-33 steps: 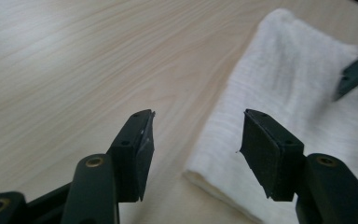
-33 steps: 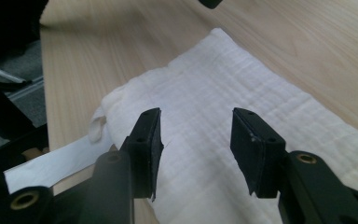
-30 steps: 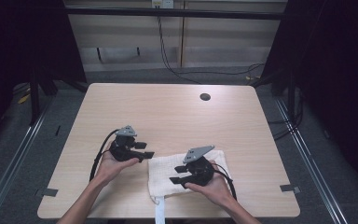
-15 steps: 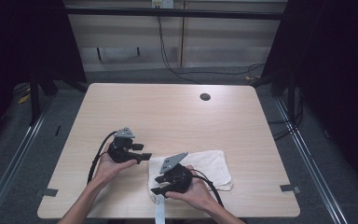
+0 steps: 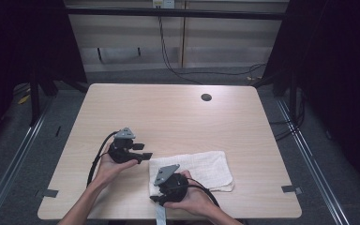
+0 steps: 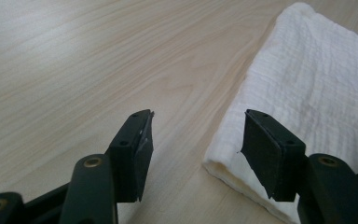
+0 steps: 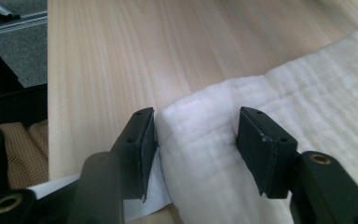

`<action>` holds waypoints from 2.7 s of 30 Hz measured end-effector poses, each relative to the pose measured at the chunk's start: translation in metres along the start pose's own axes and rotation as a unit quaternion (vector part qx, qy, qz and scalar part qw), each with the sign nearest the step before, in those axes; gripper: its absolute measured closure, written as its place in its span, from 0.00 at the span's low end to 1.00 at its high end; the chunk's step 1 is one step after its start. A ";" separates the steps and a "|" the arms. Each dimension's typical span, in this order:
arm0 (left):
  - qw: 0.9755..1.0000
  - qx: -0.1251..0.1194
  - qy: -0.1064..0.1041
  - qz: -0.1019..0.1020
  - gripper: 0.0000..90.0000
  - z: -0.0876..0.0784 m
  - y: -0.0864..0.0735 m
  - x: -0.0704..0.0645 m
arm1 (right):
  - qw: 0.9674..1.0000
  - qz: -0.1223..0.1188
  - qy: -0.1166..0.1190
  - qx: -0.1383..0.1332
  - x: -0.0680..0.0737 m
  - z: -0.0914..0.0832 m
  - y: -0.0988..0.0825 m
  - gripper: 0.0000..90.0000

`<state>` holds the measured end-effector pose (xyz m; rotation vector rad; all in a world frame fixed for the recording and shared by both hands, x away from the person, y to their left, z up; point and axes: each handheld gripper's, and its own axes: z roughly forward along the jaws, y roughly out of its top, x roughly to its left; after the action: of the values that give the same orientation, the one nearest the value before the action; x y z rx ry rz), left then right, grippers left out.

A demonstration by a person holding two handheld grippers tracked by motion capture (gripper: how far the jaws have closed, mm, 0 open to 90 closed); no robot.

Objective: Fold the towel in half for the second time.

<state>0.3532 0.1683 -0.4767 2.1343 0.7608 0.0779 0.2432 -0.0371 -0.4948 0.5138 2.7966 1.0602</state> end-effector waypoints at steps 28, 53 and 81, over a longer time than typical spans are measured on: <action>0.998 0.055 -0.025 -0.001 0.52 0.021 -0.006 -0.005 | 0.999 0.048 0.003 -0.023 -0.018 -0.002 -0.007 0.91; 0.995 0.067 -0.075 0.020 0.93 0.025 -0.011 -0.012 | 0.998 0.064 0.008 -0.020 -0.017 -0.003 -0.006 0.93; 0.996 0.047 -0.080 0.000 0.93 0.014 -0.009 -0.006 | 0.995 0.087 0.023 -0.041 -0.019 -0.010 0.000 0.93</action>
<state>0.3479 0.1591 -0.4907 2.1986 0.6810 -0.1303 0.2590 -0.0504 -0.4875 0.7439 2.7745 1.2310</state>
